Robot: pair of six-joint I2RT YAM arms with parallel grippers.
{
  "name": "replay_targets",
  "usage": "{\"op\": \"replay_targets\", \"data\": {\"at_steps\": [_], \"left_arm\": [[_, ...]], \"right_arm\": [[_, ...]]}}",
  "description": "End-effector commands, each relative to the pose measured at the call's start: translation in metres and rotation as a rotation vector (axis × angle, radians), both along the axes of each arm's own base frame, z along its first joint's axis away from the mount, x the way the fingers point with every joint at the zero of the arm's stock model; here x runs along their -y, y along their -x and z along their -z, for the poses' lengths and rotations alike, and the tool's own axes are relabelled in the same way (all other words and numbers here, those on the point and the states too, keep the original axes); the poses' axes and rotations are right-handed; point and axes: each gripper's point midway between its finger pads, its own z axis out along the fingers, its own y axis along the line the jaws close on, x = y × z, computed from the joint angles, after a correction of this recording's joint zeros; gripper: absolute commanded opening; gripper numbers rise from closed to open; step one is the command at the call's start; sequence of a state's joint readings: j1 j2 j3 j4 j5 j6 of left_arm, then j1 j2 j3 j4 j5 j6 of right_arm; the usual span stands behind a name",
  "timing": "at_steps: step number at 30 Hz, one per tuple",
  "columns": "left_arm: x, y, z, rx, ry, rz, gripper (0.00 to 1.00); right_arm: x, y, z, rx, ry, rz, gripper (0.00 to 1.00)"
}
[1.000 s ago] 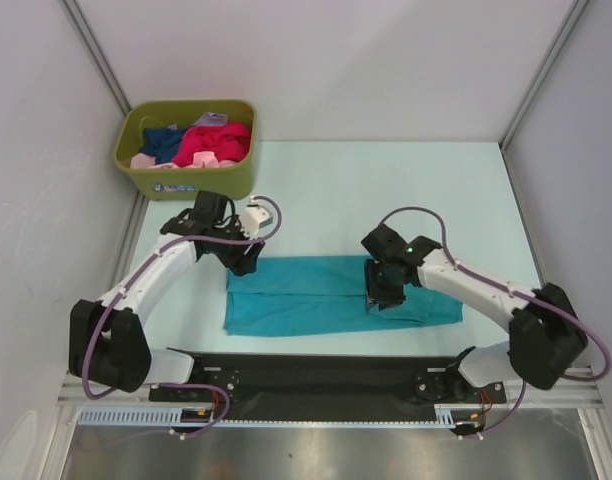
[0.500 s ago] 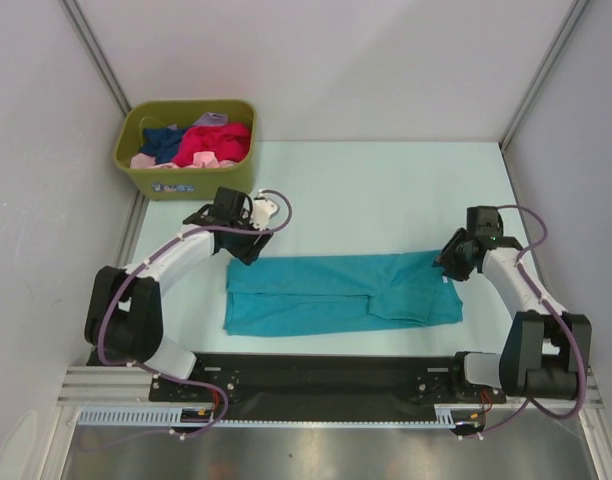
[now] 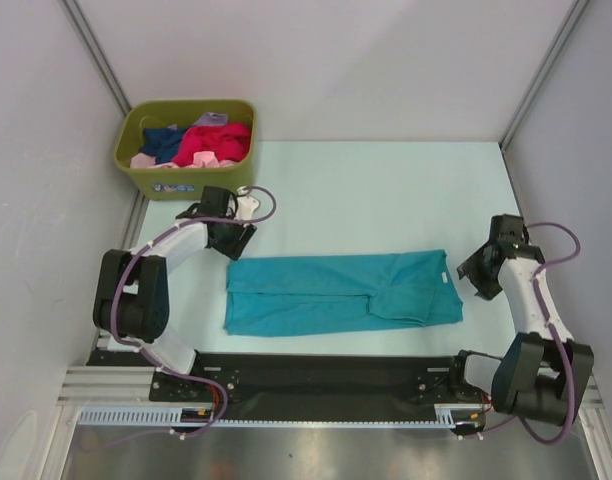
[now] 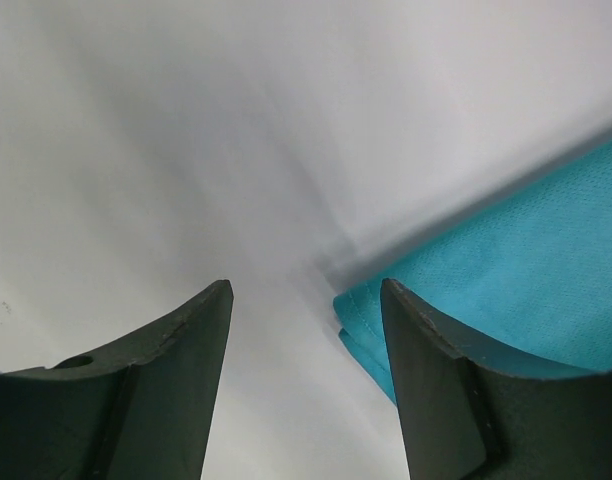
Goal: Fold and stack the t-shirts
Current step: Fold the tshirt
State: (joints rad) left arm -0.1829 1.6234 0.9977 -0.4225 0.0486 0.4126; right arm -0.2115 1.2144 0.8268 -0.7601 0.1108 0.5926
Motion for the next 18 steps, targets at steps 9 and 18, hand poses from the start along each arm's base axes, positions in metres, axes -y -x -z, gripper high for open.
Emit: {"op": "replay_targets", "data": {"at_steps": [9, 18], "left_arm": [[0.012, 0.015, 0.031, -0.079, 0.080, 0.064, 0.57], [0.029, 0.060, 0.041, -0.210, 0.190, 0.136, 0.00]], "right_arm": [[-0.014, 0.055, 0.058, -0.108, -0.113, 0.290, 0.54], [0.000, 0.030, 0.073, -0.081, -0.060, 0.251, 0.12]]}}
